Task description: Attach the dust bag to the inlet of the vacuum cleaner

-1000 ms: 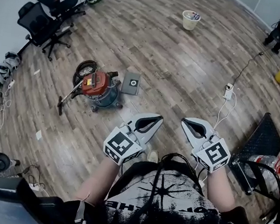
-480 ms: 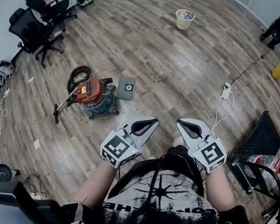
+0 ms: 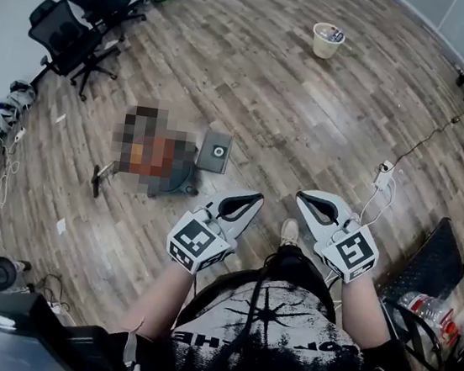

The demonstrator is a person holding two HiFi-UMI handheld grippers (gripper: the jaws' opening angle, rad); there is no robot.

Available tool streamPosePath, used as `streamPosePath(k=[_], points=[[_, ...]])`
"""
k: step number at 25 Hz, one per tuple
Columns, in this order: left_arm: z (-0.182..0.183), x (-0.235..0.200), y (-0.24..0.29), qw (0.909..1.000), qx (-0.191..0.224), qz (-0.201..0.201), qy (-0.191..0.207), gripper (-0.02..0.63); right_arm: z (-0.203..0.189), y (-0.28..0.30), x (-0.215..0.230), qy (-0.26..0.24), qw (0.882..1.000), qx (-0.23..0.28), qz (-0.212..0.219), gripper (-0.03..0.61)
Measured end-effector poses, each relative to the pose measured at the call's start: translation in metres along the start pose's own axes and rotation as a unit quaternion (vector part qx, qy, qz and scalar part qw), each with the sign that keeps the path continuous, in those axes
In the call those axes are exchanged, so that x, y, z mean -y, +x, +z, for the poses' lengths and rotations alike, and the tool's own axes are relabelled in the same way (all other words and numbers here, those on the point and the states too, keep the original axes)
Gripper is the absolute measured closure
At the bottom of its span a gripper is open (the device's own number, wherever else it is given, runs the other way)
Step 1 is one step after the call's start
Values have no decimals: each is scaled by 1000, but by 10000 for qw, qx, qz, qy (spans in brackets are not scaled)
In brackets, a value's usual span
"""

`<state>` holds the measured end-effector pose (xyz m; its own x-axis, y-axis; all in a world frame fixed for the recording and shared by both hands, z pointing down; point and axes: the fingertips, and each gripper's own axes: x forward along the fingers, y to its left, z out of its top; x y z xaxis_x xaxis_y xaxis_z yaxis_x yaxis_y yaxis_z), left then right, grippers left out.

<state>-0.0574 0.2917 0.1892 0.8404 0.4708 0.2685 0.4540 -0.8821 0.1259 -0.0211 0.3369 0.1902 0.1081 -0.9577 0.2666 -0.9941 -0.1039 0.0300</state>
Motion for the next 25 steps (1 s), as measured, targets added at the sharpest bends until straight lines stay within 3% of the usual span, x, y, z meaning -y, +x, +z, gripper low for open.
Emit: streamPosePath(k=[8,15,20,25], points=[[54,-54,93,9981,381,471,-133,620,9,8,112,-342,9987,-133,355,574],[71,-81,154,9960,349,803,-160,620,3,0,197,-247,9988,10,429,574],[78,-100,168,9934,228,1112,-169,620,-1,8,227,-144,9981,77,588,574],[74,-118,161,9890,235,1429,-291,620,3,34,228,-173,9955,82,928,574]])
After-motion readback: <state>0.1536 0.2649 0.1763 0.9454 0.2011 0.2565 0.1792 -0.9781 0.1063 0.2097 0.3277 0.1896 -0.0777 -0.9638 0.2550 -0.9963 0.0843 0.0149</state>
